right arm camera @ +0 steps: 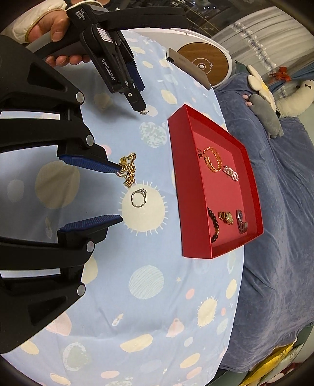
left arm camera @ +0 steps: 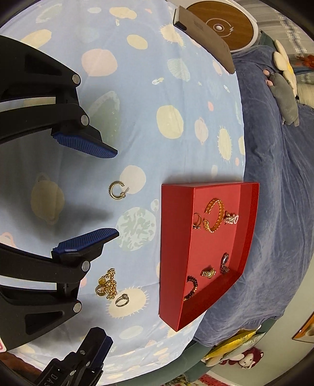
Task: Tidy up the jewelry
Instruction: 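Withdraw both open tools from the red box toward the remaining jewelry, then grasp the silver ring with the right tool while the left tool grasps the gold chain, then carry the silver ring and gold chain over into the red box, then open both tools in the red box and withdraw toward the hoop earrings, then grasp one gold hoop earring with the right tool while the left tool grasps the other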
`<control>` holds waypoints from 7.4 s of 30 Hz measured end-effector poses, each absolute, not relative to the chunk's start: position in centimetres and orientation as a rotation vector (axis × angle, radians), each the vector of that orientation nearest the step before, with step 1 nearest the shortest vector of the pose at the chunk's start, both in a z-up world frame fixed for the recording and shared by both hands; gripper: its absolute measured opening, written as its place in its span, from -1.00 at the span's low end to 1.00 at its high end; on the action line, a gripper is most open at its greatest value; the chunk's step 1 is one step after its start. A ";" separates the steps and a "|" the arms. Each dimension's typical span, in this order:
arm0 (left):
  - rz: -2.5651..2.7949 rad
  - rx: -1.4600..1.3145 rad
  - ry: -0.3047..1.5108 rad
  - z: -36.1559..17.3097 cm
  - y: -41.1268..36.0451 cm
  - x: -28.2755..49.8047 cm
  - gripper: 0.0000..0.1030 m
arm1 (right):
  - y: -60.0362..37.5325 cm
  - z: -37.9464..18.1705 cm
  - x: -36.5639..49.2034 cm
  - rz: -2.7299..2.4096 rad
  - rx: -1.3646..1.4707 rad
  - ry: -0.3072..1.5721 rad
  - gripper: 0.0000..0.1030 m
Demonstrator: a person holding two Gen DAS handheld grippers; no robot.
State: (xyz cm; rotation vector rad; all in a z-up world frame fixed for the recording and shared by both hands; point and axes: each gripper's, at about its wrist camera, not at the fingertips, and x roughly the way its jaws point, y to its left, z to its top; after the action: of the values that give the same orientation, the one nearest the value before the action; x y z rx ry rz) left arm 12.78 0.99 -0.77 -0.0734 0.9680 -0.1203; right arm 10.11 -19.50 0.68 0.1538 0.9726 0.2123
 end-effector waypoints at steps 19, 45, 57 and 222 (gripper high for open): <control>-0.147 -0.042 0.986 -2.0 -0.2 13.9 -1.00 | -16.4 -1.5 11.0 0.268 0.095 1.030 -0.33; -0.171 -0.105 1.020 -1.7 0.7 13.4 -1.00 | -17.8 -2.3 14.8 0.162 0.081 0.984 -0.34; -0.228 -0.119 1.009 -1.0 -0.2 13.0 -0.99 | -18.4 -2.1 14.6 0.129 0.033 0.962 -0.60; -0.120 -0.088 1.025 -1.1 2.5 14.3 0.04 | -14.0 -0.9 12.8 0.256 0.008 0.956 -0.68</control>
State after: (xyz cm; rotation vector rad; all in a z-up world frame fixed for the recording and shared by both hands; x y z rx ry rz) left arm 14.26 2.54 -1.12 -0.0878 1.0250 -0.1203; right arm 12.78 -13.98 -0.93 0.0083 0.9555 0.2555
